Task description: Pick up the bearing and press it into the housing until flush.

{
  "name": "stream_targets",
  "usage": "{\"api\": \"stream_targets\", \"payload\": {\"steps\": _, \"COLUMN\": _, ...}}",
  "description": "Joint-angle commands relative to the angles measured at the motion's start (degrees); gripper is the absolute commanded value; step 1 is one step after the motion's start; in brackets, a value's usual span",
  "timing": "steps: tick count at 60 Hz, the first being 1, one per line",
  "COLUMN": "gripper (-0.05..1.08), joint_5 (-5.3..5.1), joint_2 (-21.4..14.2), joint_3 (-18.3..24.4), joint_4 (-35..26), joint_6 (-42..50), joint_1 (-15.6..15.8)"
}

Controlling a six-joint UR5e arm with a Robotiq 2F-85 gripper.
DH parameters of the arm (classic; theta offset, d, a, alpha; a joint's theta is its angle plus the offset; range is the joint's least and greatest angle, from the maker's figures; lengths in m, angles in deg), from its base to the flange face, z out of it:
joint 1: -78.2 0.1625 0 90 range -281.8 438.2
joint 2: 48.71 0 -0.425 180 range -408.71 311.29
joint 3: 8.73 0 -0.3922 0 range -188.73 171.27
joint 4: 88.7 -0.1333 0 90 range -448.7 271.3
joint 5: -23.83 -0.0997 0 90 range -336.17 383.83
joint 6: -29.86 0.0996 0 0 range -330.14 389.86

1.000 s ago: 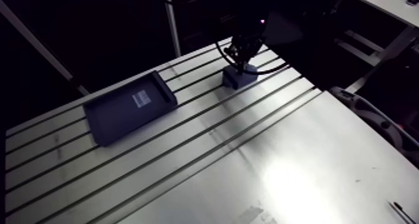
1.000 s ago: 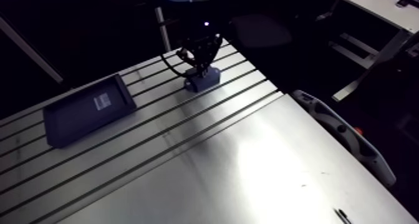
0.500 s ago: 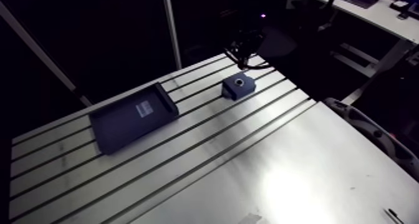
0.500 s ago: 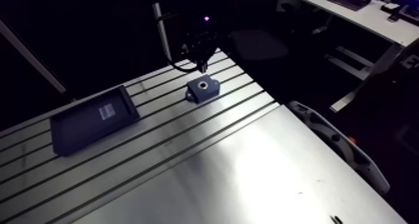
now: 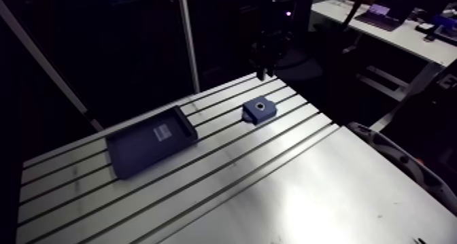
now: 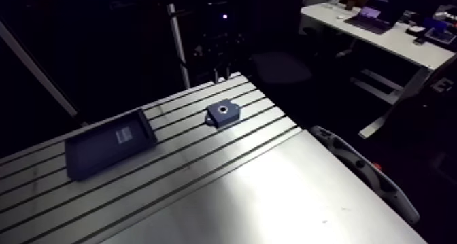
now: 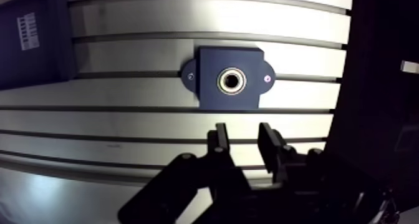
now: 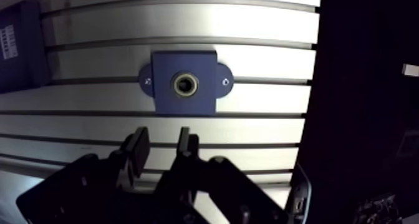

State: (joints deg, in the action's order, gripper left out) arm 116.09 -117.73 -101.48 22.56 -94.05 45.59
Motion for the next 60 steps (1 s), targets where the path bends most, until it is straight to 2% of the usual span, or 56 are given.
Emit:
{"api": "stream_targets", "payload": {"steps": 1, "gripper": 0.00, "joint_5": 0.00, "joint_2": -2.70, "joint_3": 3.17, "joint_4": -7.44, "joint_6": 6.07, "joint_1": 3.35}}
{"api": "stream_targets", "payload": {"steps": 3, "gripper": 0.00, "joint_5": 0.24, "joint_2": -2.80, "joint_3": 4.60, "joint_4": -11.16, "joint_6": 9.01, "joint_1": 6.32}}
{"api": "stream_targets", "payload": {"steps": 4, "gripper": 0.00, "joint_5": 0.24, "joint_2": -2.80, "joint_3": 4.60, "joint_4": -11.16, "joint_6": 9.01, "joint_1": 6.32}}
{"api": "stream_targets", "payload": {"steps": 5, "gripper": 0.00, "joint_5": 0.25, "joint_2": -2.96, "joint_3": 5.38, "joint_4": -12.61, "joint_6": 10.49, "joint_1": 7.82}}
{"api": "stream_targets", "payload": {"steps": 10, "gripper": 0.00, "joint_5": -0.07, "joint_2": -3.08, "joint_3": 6.88, "joint_4": -14.80, "joint_6": 13.47, "joint_1": 10.57}}
{"api": "stream_targets", "payload": {"steps": 11, "gripper": 0.00, "joint_5": -0.40, "joint_2": -3.08, "joint_3": 7.52, "joint_4": -15.62, "joint_6": 15.04, "joint_1": 11.96}}
{"api": "stream_targets", "payload": {"steps": 12, "gripper": 0.00, "joint_5": -0.30, "joint_2": -3.23, "joint_3": 7.99, "joint_4": -16.27, "joint_6": 16.55, "joint_1": 13.37}}
{"api": "stream_targets", "payload": {"steps": 13, "gripper": 0.00, "joint_5": -0.30, "joint_2": -3.23, "joint_3": 7.99, "joint_4": -16.27, "joint_6": 16.55, "joint_1": 13.37}}
{"api": "stream_targets", "payload": {"steps": 15, "gripper": 0.00, "joint_5": -0.10, "joint_2": -4.06, "joint_3": 8.71, "joint_4": -17.36, "joint_6": 18.84, "joint_1": 16.37}}
{"api": "stream_targets", "payload": {"steps": 16, "gripper": 0.00, "joint_5": -0.10, "joint_2": -4.06, "joint_3": 8.71, "joint_4": -17.36, "joint_6": 18.84, "joint_1": 16.37}}
{"api": "stream_targets", "payload": {"steps": 18, "gripper": 0.00, "joint_5": -0.18, "joint_2": -4.86, "joint_3": 9.03, "joint_4": -18.48, "joint_6": 19.83, "joint_1": 18.30}}
{"api": "stream_targets", "payload": {"steps": 30, "gripper": 0.00, "joint_5": -0.79, "joint_2": -7.07, "joint_3": 9.20, "joint_4": -20.28, "joint_6": 22.08, "joint_1": 22.03}}
{"api": "stream_targets", "payload": {"steps": 34, "gripper": 0.00, "joint_5": -1.48, "joint_2": -7.94, "joint_3": 9.37, "joint_4": -21.33, "joint_6": 22.61, "joint_1": 23.73}}
{"api": "stream_targets", "payload": {"steps": 36, "gripper": 0.00, "joint_5": -1.51, "joint_2": -8.22, "joint_3": 9.39, "joint_4": -21.61, "joint_6": 22.69, "joint_1": 24.03}}
{"api": "stream_targets", "payload": {"steps": 46, "gripper": 0.01, "joint_5": -1.09, "joint_2": -10.06, "joint_3": 8.54, "joint_4": -22.01, "joint_6": 22.10, "joint_1": 24.17}}
{"api": "stream_targets", "payload": {"steps": 53, "gripper": 0.01, "joint_5": -1.15, "joint_2": -11.92, "joint_3": 7.12, "joint_4": -21.92, "joint_6": 21.92, "joint_1": 24.34}}
{"api": "stream_targets", "payload": {"steps": 60, "gripper": 0.01, "joint_5": -1.16, "joint_2": -11.96, "joint_3": 7.26, "joint_4": -21.84, "joint_6": 21.84, "joint_1": 24.27}}
